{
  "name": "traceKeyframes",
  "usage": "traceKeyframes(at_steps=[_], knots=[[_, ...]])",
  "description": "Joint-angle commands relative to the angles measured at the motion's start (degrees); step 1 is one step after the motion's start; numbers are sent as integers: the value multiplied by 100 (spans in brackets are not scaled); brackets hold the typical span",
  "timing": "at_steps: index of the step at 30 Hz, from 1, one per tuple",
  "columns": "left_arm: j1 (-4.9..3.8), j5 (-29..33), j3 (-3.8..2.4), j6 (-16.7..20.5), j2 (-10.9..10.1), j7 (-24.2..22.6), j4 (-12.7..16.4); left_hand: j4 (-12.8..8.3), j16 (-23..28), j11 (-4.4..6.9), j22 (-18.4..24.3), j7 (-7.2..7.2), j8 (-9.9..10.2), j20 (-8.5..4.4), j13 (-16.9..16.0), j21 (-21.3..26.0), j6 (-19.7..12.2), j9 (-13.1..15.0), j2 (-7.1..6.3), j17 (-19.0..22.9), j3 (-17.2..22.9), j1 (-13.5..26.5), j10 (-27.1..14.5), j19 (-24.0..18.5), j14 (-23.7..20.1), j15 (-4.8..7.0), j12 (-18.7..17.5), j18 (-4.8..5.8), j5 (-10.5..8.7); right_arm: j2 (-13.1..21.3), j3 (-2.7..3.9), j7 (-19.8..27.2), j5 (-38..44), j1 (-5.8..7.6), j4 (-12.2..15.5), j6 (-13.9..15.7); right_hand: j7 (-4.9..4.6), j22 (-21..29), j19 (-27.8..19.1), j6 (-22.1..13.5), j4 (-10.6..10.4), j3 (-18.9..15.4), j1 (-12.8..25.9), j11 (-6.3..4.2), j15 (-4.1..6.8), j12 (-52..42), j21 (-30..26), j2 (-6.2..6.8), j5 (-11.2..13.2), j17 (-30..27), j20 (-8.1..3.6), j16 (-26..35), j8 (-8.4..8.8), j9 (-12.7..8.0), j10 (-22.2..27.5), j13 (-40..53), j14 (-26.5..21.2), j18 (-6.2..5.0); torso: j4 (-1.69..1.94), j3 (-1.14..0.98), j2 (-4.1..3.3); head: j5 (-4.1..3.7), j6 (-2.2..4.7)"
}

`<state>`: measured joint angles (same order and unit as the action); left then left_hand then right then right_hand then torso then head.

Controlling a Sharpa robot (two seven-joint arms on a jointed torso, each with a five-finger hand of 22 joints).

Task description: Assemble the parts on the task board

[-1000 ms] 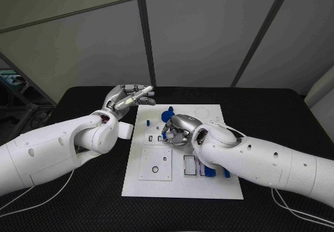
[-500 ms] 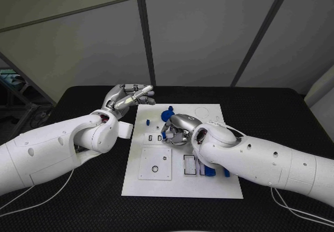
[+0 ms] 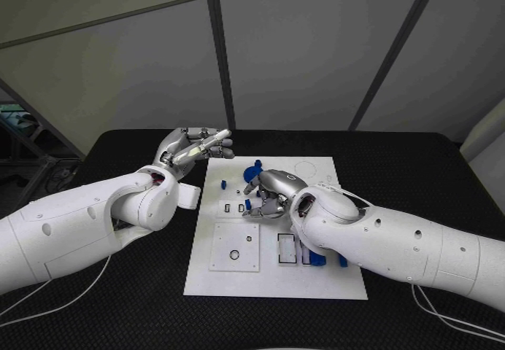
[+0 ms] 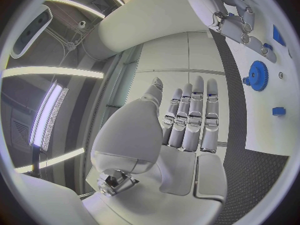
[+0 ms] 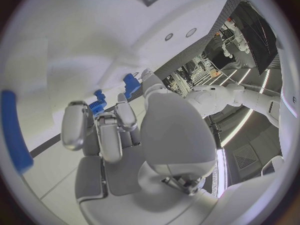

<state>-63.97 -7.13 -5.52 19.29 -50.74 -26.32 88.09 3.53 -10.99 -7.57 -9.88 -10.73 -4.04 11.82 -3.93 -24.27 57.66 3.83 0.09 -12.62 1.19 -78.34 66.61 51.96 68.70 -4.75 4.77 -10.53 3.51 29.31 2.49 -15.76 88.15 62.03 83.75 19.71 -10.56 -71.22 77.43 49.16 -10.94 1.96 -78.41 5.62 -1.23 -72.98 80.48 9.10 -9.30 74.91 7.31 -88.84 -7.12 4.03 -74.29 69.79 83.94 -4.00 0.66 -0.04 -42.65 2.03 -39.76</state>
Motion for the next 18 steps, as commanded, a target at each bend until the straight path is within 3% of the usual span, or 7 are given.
traceKeyframes(at_steps=[1, 7, 12, 14, 16, 17, 18], knots=[[-7, -203, -5, -100, -5, 195, -9, -20, -98, 43, -29, 3, -7, -50, -16, -72, 92, 5, 11, -55, -6, 95, 182, 97, 157, 43, 76, -10, -34, 44, 4, 307, 24, 8, 95, 686, -6, 2, -10, -57, -87, -29, -114, 7, -16, -16, -20, -3, -42, 1178, 30, 16, -31, -9, 57, -27, 527, -15, -3, -11, 0, 17, -5], [-8, -817, -5, -266, -46, 814, -40, 76, -569, 265, -167, 174, -125, -260, -123, -382, 437, 44, -7, -355, -92, 269, 865, 496, 784, 276, 299, -14, -31, 301, 8, 1110, -352, 13, 402, 1136, 5, 10, -15, -39, -144, 4, -284, -1, -12, -48, -24, -86, -125, 1200, 28, 8, -92, -2, 38, -15, 532, -18, -16, 3, 28, 14, 17], [-14, -1714, -5, -704, -91, 1621, -116, 237, -1585, 440, -476, 327, -139, -524, -378, -967, 539, 65, -98, -1029, -288, 518, 1335, 1065, 1434, 512, 588, 5, -9, 619, 16, 1828, -1081, 120, 643, 1024, 57, 388, -284, 134, -75, 54, -451, -47, 25, 144, -242, -202, -191, 900, 3, 142, -218, 21, 231, -247, 452, -101, -22, -5, 74, 50, 13], [-21, -1990, -6, -896, -105, 1925, -148, 283, -2985, 487, -723, 382, -174, -629, -610, -1384, 533, 89, -113, -2299, -373, 562, 1358, 1316, 1599, 610, 767, 36, -38, 734, 24, 1939, -1375, 184, 696, 847, 98, 576, -415, 286, -12, 76, -511, -95, 60, 228, -362, -265, -225, 758, -30, 214, -312, 37, 305, -348, 411, -141, -27, -12, 96, 61, -2], [-44, -2336, -6, -1115, -117, 2397, -200, 368, -4873, 525, -1055, 441, -267, -745, -991, -1889, 507, 136, -108, -4181, -491, 628, 1315, 1415, 1623, 615, 1085, 0, -30, 929, 57, 1941, -1781, 274, 799, 563, 158, 709, -495, 541, 103, 197, -671, -156, 120, 287, -453, -412, -227, 639, -81, 282, -455, 72, 322, -418, 382, -169, -32, -17, 124, 69, -12], [-56, -2506, -6, -1179, -119, 2597, -216, 375, -5336, 547, -1157, 430, -338, -734, -1149, -2031, 541, 172, -111, -4666, -524, 624, 1338, 1393, 1632, 687, 1251, 31, -28, 1025, 95, 1884, -1894, 302, 853, 417, 175, 760, -527, 576, 117, 215, -684, -164, 130, 309, -485, -429, -241, 598, -89, 304, -475, 76, 335, -444, 371, -177, -39, -23, 141, 84, -22], [-66, -2627, -6, -1220, -120, 2757, -226, 385, -5489, 564, -1202, 437, -363, -746, -1216, -2091, 542, 187, -96, -4828, -531, 625, 1319, 1379, 1632, 673, 1313, 24, -33, 1106, 130, 1837, -1966, 319, 895, 316, 185, 859, -593, 604, 127, 223, -680, -172, 139, 362, -546, -431, -254, 518, -99, 346, -491, 78, 378, -503, 349, -197, -46, -27, 154, 90, -22]])
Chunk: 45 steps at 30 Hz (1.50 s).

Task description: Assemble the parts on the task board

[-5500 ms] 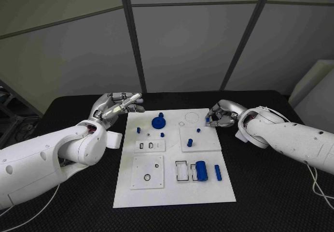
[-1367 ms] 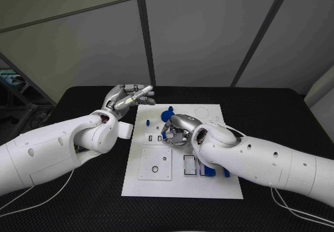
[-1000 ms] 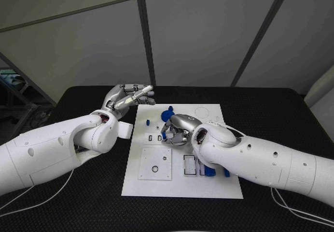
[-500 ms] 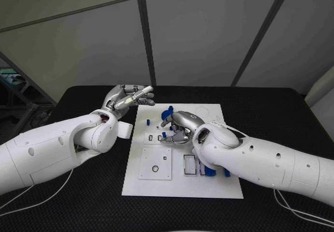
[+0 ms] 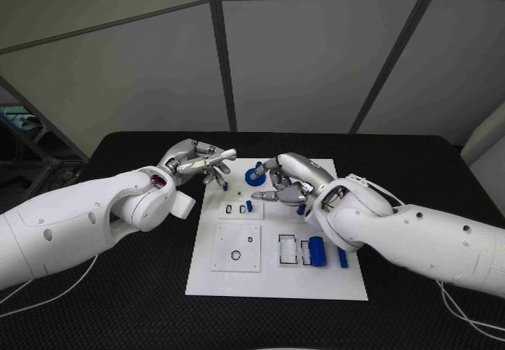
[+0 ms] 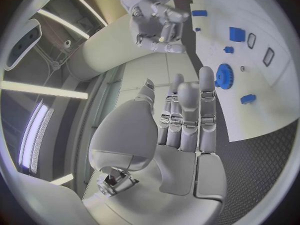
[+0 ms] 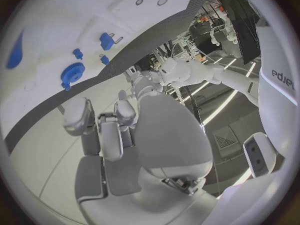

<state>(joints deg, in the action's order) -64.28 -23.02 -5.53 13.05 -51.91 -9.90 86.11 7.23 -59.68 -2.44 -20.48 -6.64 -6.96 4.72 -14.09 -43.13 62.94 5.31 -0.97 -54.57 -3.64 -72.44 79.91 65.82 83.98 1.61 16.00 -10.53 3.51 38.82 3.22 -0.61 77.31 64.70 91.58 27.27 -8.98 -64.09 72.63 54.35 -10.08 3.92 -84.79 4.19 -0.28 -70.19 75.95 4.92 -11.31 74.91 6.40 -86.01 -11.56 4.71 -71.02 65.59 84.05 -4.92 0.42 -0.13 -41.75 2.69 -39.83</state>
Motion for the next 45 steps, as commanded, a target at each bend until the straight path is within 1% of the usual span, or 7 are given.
traceKeyframes(at_steps=[1, 7, 11, 23, 32, 37, 45], knots=[[-45, -1146, -6, -634, -2, 1270, -38, 32, -854, 78, -242, 37, -119, -53, -342, -339, -2, 68, 6, -872, -85, 39, -62, -19, 106, 45, 324, 21, -47, 239, 86, 281, -943, 67, 155, -525, 35, 223, -165, 110, 42, 26, -25, -36, 49, 136, -142, -11, -57, 442, -15, 105, -62, 13, 93, -143, 316, -120, -26, -18, 74, 28, -12], [-174, -1932, -5, -1009, 87, 2267, -151, 402, -1411, 171, -1759, 149, -528, -119, -1164, -1571, 73, 338, 65, -1450, -354, 406, -187, 344, 126, 121, 1225, 195, -25, 711, 199, 147, -1336, 150, 309, -732, 76, 268, -171, 199, 13, -21, 122, -73, 85, 162, -194, 21, -49, 427, -50, 130, -127, 28, 58, -192, 318, -124, -69, -38, 138, 79, -48], [-349, -2343, 8, -1372, 206, 2855, -268, 808, -1193, 109, -1173, 56, -753, -62, -1548, -1225, -246, 545, 95, -1200, -618, 591, -736, -211, -71, 36, 1559, 89, -30, 783, 224, 148, -1536, 176, 245, -586, 79, 132, -51, 153, -43, -75, 252, -79, 96, 98, -119, 30, -58, 608, -66, 42, -120, 17, -28, -136, 378, -93, -118, -76, 191, 132, -78], [-900, -2994, 167, -1927, 730, 3815, -593, 931, -1418, 179, -2155, 180, -1450, -106, -1984, -1933, -390, 1071, 128, -1442, -775, 582, -867, 104, 32, 121, 2168, 198, -52, 812, 238, 132, -1712, 211, 99, -216, 77, 204, -70, 77, -11, -99, 247, -80, 99, 157, -164, 63, -88, 537, -75, 83, -112, 5, 18, -219, 367, -105, -116, -114, 235, 205, -149], [-1043, -3231, 386, -2360, 1119, 4164, -847, 932, -1587, 237, -2662, 245, -1699, -145, -2057, -2269, -386, 1279, 182, -1635, -838, 567, -810, 313, 133, 171, 2314, 270, -49, 841, 238, 148, -1731, 214, 52, 28, 65, 517, -269, 33, 15, -93, 232, -71, 93, 383, -367, 73, -154, 242, -72, 252, -119, 0, 216, -486, 286, -167, -116, -110, 229, 209, -171], [-1105, -3258, 559, -2460, 1307, 4250, -980, 935, -1607, 248, -2769, 256, -1733, -153, -2066, -2338, -384, 1309, 193, -1658, -854, 583, -792, 362, 147, 180, 2335, 287, -49, 835, 238, 266, -1866, 215, 3, 229, 51, 1445, -858, -66, 10, -57, 222, -61, 85, 1241, -1044, 80, -185, -561, -62, 812, -132, -11, 833, -1473, 29, -339, -125, -107, 222, 219, -170], [-1134, -3267, 652, -2583, 1484, 4299, -1085, 944, -1614, 258, -2874, 267, -1774, -164, -2078, -2408, -393, 1349, 214, -1665, -882, 634, -775, 405, 156, 191, 2363, 303, -49, 813, 237, 459, -2181, 215, -112, 452, 39, 2827, -1676, -100, -17, 67, 164, -52, 71, 2218, -2185, 104, -224, -1721, -41, 1791, -186, -13, 1252, -2579, -388, -565, -117, -108, 217, 207, -184]])
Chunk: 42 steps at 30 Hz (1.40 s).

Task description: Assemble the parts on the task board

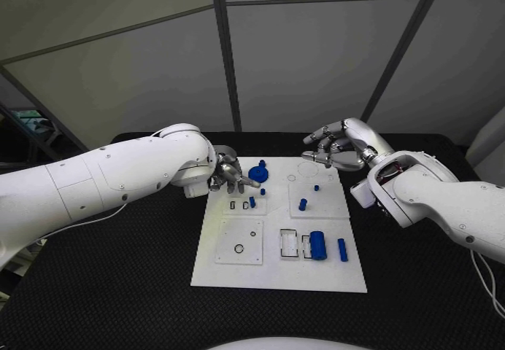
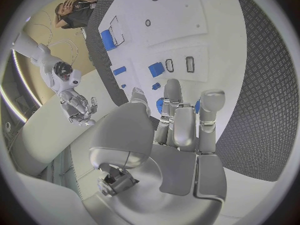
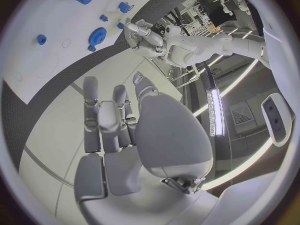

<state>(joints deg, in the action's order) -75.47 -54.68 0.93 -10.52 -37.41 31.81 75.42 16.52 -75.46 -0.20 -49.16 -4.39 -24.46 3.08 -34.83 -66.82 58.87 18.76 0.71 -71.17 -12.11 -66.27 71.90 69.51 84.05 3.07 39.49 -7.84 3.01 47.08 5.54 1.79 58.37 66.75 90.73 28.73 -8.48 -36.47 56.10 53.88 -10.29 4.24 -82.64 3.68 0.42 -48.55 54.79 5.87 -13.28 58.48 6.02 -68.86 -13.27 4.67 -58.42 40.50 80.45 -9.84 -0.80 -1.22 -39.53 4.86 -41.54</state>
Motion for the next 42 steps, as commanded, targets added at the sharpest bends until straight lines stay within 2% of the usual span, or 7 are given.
traceKeyframes(at_steps=[1, 7, 12, 25, 36, 42], knots=[[-17, -101, 11, -240, 48, 125, -19, 13, -40, 36, -34, 44, -33, -1, -7, -58, 13, 14, 54, -10, -38, 25, 28, 48, 151, 46, 21, 39, 1, -16, 5, 230, -304, 11, -39, 317, -11, 75, -17, -56, 4, 41, -55, -1, 0, 68, -85, 12, -31, -90, -4, 94, -15, -10, -10, -92, -29, -73, 3, 0, -6, -6, -17], [-19, -102, 19, -330, 120, 104, -62, -3, -44, 45, -87, 55, -66, -8, -14, -95, 17, 43, 75, -15, -40, 9, 40, 65, 156, 53, 38, 46, 3, -42, 5, 246, -349, 11, -87, 336, -15, 99, -5, -72, 3, 52, -58, 3, -2, 96, -121, 23, -36, -137, -2, 147, -12, -14, -10, -137, -38, -72, -5, 1, -7, 3, -34], [-20, -102, 23, -446, 194, 96, -108, -28, -42, 51, -109, 60, -95, -15, -19, -113, 2, 74, 95, -13, -22, -63, 39, 62, 158, 59, 49, 48, 9, -70, 5, 243, -359, 11, -113, 308, -19, 118, 3, -84, -12, 48, -35, 9, -7, 113, -152, 40, -53, -163, 1, 181, -12, -16, -6, -170, -44, -71, 4, 6, -9, -19, -50], [-20, -102, 106, -687, 321, 90, -216, -88, -39, 60, -185, 69, -162, -25, -25, -164, -37, 152, 152, -12, 68, -278, 32, 54, 161, 67, 70, 55, 12, -120, 5, 222, -363, 10, -151, 270, -21, 144, 15, -94, -23, 56, -25, 11, -10, 131, -194, 51, -104, -224, 4, 246, -17, -17, 2, -212, -62, -71, 3, 5, -11, -27, -102], [-19, -85, 117, -682, 346, 66, -247, -115, -40, 67, -257, 76, -191, -29, -27, -207, -36, 184, 194, -15, 121, -363, 40, 73, 163, 72, 81, 65, 14, -146, 5, 210, -352, 10, -171, 241, -25, 168, 23, -104, -32, 80, -30, 14, -13, 150, -234, 45, -161, -266, 6, 298, -23, -18, 19, -253, -77, -70, 8, 4, -5, -19, -130], [-19, -83, 117, -677, 364, 47, -264, -159, -40, 76, -280, 85, -220, -35, -26, -222, -40, 218, 267, -16, 209, -475, 46, 64, 164, 78, 86, 65, 15, -164, 4, 197, -350, 9, -185, 211, -25, 175, 26, -104, -35, 87, -31, 14, -14, 155, -245, 43, -178, -281, 7, 315, -26, -17, 22, -265, -83, -70, 6, 4, -7, -28, -140]])
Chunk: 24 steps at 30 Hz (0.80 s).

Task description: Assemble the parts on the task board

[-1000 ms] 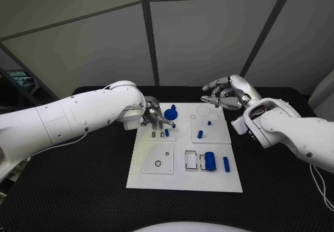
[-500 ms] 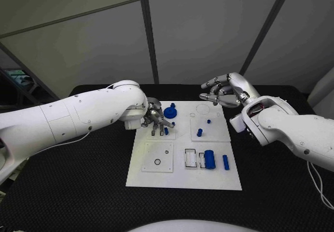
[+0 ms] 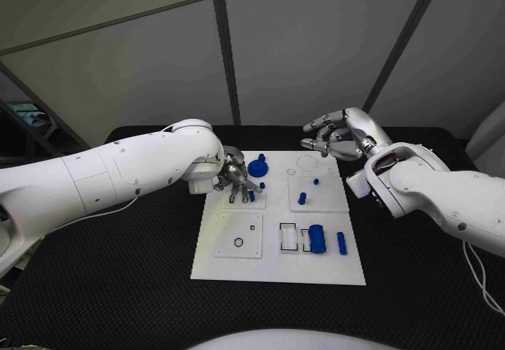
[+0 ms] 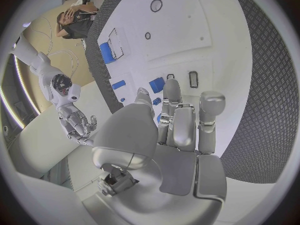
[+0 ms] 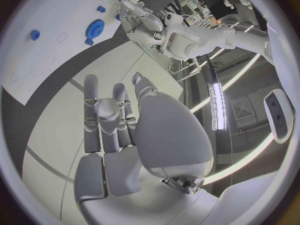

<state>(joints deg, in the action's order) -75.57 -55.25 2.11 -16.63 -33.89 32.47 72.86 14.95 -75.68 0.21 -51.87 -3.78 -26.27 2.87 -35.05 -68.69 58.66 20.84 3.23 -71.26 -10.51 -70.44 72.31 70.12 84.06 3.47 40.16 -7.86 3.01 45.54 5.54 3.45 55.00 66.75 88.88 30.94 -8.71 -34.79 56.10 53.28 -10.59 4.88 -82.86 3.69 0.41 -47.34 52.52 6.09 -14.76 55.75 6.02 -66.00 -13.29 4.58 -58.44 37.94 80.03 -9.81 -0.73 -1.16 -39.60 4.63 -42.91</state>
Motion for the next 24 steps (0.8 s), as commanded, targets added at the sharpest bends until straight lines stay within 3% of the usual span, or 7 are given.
traceKeyframes(at_steps=[1, 8, 24], knots=[[-9, -25, -1, -72, 16, -22, -13, -22, -17, 37, -20, 26, -45, -16, -3, -41, -23, 19, 29, -7, 77, -96, 5, 3, 164, 40, 18, 67, 15, -12, 5, 28, -14, 9, -2, -14, -3, 7, 26, -45, -5, 23, -8, 13, -13, 34, -18, 21, -30, -8, 7, 29, -25, -8, 24, -8, -42, -73, 0, -3, 0, -5, -5], [-8, -8, 0, -125, 52, -39, -51, -183, -15, 49, -71, 36, -69, -26, 11, -69, -53, 65, 109, -7, 287, -352, 0, -4, 165, 50, 4, 72, 14, -25, 5, 16, -12, 9, -15, -40, -4, 25, 33, -47, -9, 48, -18, 14, -14, 43, -48, 19, -86, -32, 8, 63, -32, -7, 31, -39, -50, -73, -4, 0, -2, -6, -20], [-4, -4, 0, -174, 108, -50, -68, -251, -19, 65, -140, 54, -91, -35, 17, -108, -37, 90, 108, -14, 374, -431, 20, 18, 167, 61, 4, 81, 12, -43, 4, 1, 130, 9, -33, -82, -1, 42, 42, -26, -9, 78, -33, 11, -12, 54, -76, 14, -129, -87, 7, 120, -52, -2, 35, -72, -67, -74, 5, 0, 0, -28, -54]])
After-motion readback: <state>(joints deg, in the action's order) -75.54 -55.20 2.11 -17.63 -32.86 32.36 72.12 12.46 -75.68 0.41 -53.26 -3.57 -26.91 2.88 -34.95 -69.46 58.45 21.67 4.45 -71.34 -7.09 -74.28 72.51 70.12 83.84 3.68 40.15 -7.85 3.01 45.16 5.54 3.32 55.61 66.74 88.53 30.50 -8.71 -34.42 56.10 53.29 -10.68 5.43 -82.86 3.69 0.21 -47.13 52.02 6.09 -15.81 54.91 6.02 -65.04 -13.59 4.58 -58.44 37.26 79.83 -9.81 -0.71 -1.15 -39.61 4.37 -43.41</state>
